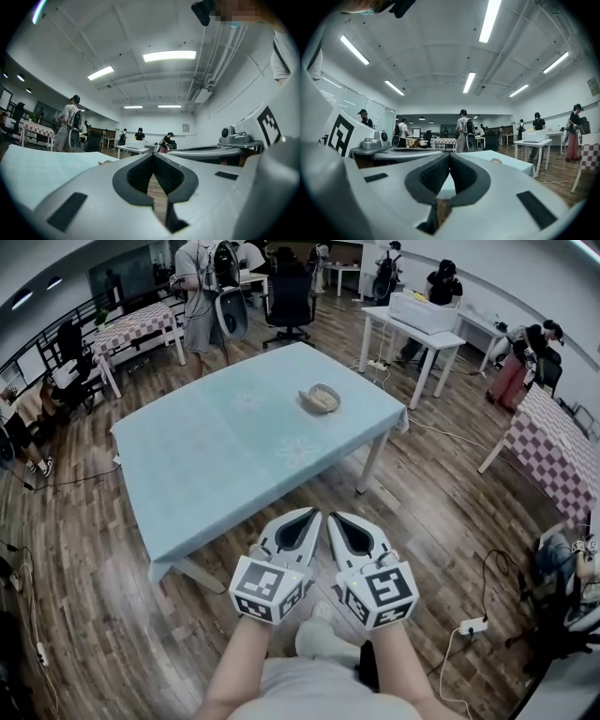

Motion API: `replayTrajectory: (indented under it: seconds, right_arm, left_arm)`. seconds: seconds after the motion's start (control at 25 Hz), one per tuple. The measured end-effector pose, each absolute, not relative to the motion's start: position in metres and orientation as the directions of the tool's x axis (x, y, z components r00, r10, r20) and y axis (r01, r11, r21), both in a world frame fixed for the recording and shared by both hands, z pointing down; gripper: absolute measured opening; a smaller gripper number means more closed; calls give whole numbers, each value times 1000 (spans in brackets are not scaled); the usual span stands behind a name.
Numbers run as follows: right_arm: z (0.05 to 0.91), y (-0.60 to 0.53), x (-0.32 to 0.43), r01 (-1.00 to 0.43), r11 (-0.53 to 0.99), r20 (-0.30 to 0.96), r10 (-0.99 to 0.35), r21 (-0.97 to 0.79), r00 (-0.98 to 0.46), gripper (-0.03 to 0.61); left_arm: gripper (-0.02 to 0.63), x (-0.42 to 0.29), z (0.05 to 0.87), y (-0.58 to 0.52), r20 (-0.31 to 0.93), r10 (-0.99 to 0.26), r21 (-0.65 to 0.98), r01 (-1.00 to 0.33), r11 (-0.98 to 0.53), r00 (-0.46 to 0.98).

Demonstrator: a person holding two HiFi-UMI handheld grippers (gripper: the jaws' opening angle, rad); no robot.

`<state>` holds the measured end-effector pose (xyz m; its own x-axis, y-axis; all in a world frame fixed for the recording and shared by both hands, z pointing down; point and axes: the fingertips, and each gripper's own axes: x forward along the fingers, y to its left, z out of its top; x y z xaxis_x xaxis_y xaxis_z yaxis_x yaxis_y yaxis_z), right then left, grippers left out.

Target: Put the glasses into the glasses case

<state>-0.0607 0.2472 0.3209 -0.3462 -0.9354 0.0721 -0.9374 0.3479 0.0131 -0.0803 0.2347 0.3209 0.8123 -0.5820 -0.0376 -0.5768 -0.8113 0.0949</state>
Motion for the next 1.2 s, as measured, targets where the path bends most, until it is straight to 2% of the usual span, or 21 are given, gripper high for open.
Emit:
replayTrajectory:
  seconds: [0.76, 1.2]
  right_arm:
    - [324, 127, -1, -932, 361, 66, -930, -11, -361, 8]
    - [335, 76, 28, -928, 372, 105, -923, -10, -371, 7]
  left_arm:
    - [9, -25, 322, 118, -32, -606, 95, -601, -794, 795]
    - [9, -2, 335, 69, -20, -627, 136, -619, -773, 779]
